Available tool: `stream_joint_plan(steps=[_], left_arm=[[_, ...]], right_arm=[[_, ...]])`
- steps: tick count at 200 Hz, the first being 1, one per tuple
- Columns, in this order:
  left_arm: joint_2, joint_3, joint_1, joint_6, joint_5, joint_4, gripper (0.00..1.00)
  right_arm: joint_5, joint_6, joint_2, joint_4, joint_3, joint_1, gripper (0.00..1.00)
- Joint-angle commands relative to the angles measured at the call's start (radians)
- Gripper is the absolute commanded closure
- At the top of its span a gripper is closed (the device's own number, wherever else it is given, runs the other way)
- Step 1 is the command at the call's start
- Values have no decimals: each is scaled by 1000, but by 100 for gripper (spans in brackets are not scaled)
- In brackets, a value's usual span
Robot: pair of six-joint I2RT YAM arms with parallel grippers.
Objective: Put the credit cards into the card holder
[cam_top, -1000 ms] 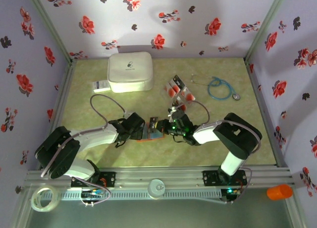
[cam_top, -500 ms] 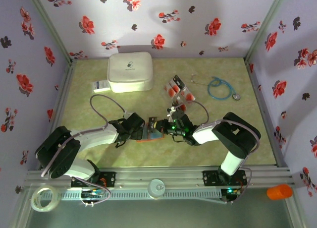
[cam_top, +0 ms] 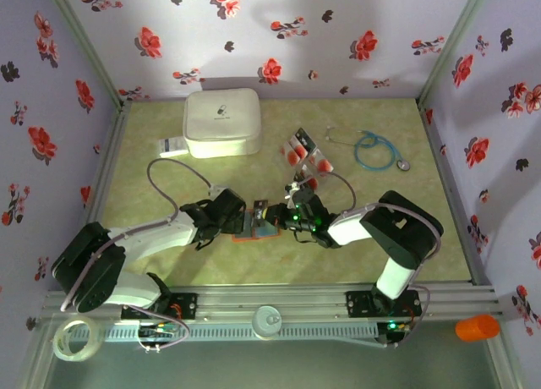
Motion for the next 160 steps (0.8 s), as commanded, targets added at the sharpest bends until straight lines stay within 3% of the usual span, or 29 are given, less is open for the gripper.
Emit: stream_joint_plan(steps=[1,160], left_arm=[[32,13,-3,2,-24,-2,0],[71,-62,-3,-26,-12,31,3]], right_arm=[[-16,11,19,12,15,7,100],[-61,-33,23,-86,40,6,100]])
